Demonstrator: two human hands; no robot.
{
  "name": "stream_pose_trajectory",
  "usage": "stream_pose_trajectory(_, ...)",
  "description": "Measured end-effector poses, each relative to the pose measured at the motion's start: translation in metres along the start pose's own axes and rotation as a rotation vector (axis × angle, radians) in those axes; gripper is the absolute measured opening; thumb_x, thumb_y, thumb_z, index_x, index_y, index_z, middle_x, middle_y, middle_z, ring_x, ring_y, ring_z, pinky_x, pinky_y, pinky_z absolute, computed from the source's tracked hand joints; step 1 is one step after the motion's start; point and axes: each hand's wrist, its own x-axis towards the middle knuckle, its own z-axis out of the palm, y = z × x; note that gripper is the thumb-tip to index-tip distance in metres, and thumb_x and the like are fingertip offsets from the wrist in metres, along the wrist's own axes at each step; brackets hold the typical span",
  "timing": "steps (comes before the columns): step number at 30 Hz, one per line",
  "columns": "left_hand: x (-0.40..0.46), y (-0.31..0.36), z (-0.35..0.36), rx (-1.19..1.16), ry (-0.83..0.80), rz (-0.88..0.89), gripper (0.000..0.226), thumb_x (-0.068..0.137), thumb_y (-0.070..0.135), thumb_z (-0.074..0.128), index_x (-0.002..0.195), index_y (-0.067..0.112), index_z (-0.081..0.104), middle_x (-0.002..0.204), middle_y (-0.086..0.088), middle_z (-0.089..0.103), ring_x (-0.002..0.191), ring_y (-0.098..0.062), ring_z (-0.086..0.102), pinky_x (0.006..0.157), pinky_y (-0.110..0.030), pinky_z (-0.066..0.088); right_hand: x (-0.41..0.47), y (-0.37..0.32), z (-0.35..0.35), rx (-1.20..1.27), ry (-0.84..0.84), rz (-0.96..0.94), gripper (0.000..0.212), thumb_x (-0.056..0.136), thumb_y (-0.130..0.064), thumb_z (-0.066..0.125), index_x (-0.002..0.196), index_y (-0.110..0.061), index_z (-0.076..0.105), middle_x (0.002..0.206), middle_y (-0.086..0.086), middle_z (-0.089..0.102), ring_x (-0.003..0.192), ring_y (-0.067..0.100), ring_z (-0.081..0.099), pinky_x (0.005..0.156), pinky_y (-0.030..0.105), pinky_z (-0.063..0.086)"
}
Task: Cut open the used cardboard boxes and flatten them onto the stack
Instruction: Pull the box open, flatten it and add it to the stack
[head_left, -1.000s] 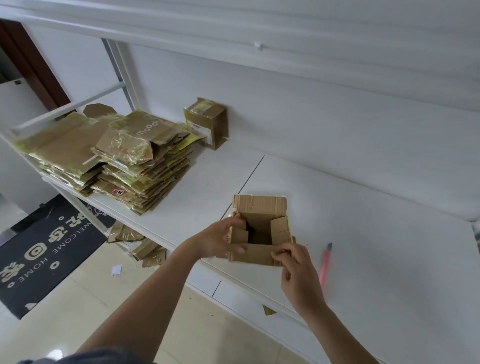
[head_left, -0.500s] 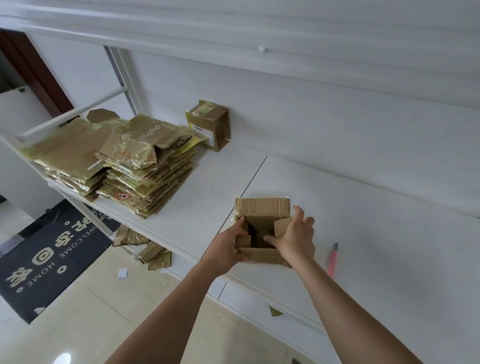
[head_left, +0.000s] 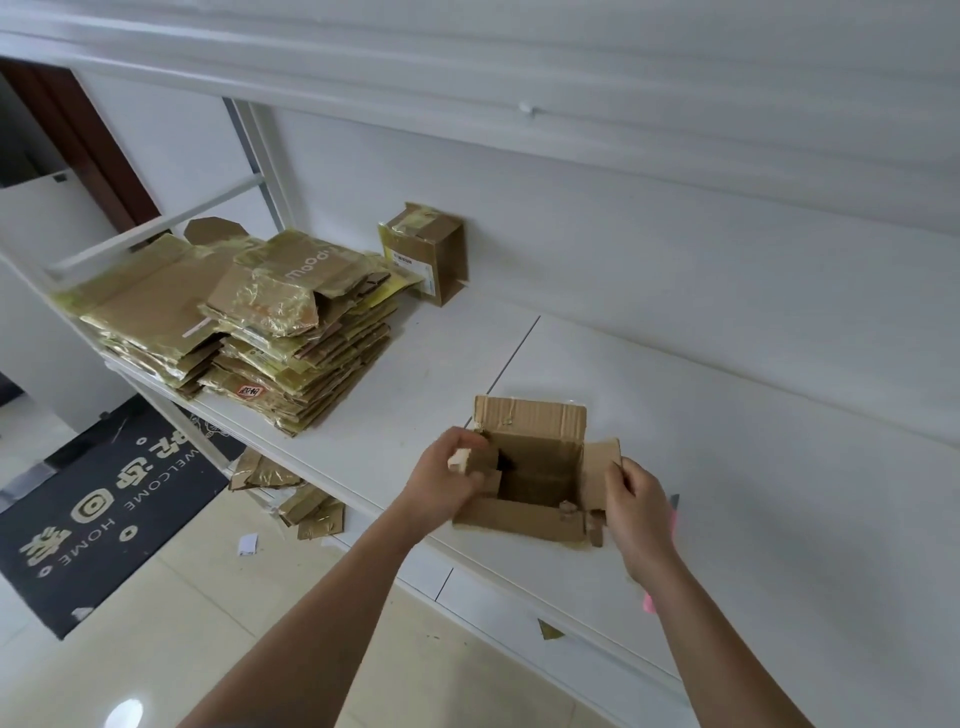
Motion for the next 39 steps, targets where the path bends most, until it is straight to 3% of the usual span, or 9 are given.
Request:
stream_pose_trajectory(6, 0.001, 0.011, 0.035, 0.488, 0.435, -0.064, 0.065, 0.076, 0.033, 0.080, 0.098, 0.028, 0.019, 0.106, 0.004, 0.026, 0.080, -0.016, 0.047, 0.053, -0.021, 0.038, -0.018, -0.017, 0.007, 0.081, 0.031, -0.163, 0.040, 0.100, -0.008, 0.048, 0.063, -0.018, 0.041, 0.053, -0.009, 0.036, 0.044, 0.001, 0.039, 0.043, 0.016, 0.029)
stream_pose_trajectory(16, 0.005, 0.003, 0.032, 0.539, 0.596, -0.059, 0.051, 0.076, 0.036, 0.072, 0.099, 0.022, 0.029, 0.099, 0.004, 0.038, 0.080, -0.018, 0.044, 0.058, -0.030, 0.036, -0.029, -0.024, 0.006, 0.089, 0.047, -0.355, 0.045, 0.097, -0.001, 0.052, 0.061, -0.022, 0.034, 0.052, -0.012, 0.032, 0.047, 0.005, 0.035, 0.046, 0.015, 0.025)
stream_pose_trajectory(20, 0.000, 0.005, 0.034, 0.268, 0.569, 0.047, 0.034, 0.084, 0.039, 0.064, 0.102, 0.026, 0.039, 0.095, 0.011, 0.049, 0.078, -0.013, 0.052, 0.057, -0.020, 0.036, -0.023, -0.023, -0.001, 0.079, 0.073, -0.342, 0.043, 0.098, -0.003, 0.050, 0.062, -0.021, 0.035, 0.053, -0.010, 0.032, 0.047, 0.005, 0.035, 0.046, 0.015, 0.026)
stream_pose_trajectory(25, -0.004, 0.000, 0.010, -0.403, 0.439, -0.060, 0.027, 0.098, 0.003, 0.043, 0.108, 0.015, 0.064, 0.094, -0.006, 0.068, 0.079, -0.018, 0.065, 0.062, -0.030, 0.055, -0.007, -0.014, -0.023, 0.059, -0.001, -0.394, 0.026, 0.101, -0.013, 0.046, 0.080, 0.000, 0.052, 0.068, 0.018, 0.049, 0.058, 0.025, 0.039, 0.056, 0.029, 0.030)
stream_pose_trajectory(28, -0.012, -0.009, -0.004, -0.774, 0.315, -0.229, 0.041, 0.092, -0.013, 0.035, 0.102, 0.007, 0.068, 0.090, -0.013, 0.068, 0.080, -0.025, 0.066, 0.063, -0.033, 0.058, -0.005, -0.004, -0.027, -0.027, -0.077, -0.472, 0.030, 0.097, 0.002, 0.053, 0.082, -0.023, 0.059, 0.064, -0.011, 0.058, 0.055, 0.005, 0.050, 0.056, 0.012, 0.035)
stream_pose_trajectory(30, -0.017, -0.018, -0.010, -0.758, 0.286, -0.398, 0.041, 0.087, -0.012, 0.034, 0.103, 0.004, 0.068, 0.090, -0.015, 0.067, 0.082, -0.030, 0.064, 0.065, -0.036, 0.058, -0.009, 0.009, -0.024, -0.136, -0.196, -0.497, 0.036, 0.092, 0.010, 0.054, 0.096, -0.023, 0.067, 0.078, -0.027, 0.064, 0.073, -0.011, 0.062, 0.063, 0.002, 0.041)
stream_pose_trajectory(33, -0.020, -0.027, -0.012, -0.588, 0.288, -0.554, 0.030, 0.093, 0.012, 0.041, 0.104, 0.007, 0.068, 0.101, -0.013, 0.071, 0.077, -0.026, 0.065, 0.070, -0.035, 0.054, -0.012, 0.034, -0.014, -0.265, -0.393, -0.446, 0.041, 0.090, 0.011, 0.056, 0.112, -0.020, 0.071, 0.111, -0.015, 0.070, 0.099, -0.013, 0.062, 0.084, 0.004, 0.047)
stream_pose_trajectory(36, -0.011, -0.027, -0.011, -0.231, 0.229, -0.484, 0.039, 0.094, 0.045, 0.057, 0.104, 0.009, 0.066, 0.100, -0.012, 0.072, 0.072, -0.020, 0.066, 0.066, -0.029, 0.053, -0.016, 0.051, -0.007, -0.289, -0.447, -0.423, 0.043, 0.090, 0.012, 0.056, 0.109, -0.022, 0.073, 0.108, -0.018, 0.069, 0.098, -0.003, 0.067, 0.083, 0.010, 0.051)
stream_pose_trajectory(39, -0.008, -0.022, -0.005, 0.014, 0.107, -0.406, 0.039, 0.088, 0.033, 0.071, 0.117, 0.008, 0.062, 0.093, -0.009, 0.070, 0.068, -0.021, 0.066, 0.056, -0.032, 0.056, -0.014, 0.052, -0.004, -0.246, -0.441, -0.389, 0.048, 0.089, 0.013, 0.056, 0.098, -0.032, 0.070, 0.104, -0.018, 0.070, 0.098, 0.001, 0.068, 0.084, 0.015, 0.053)
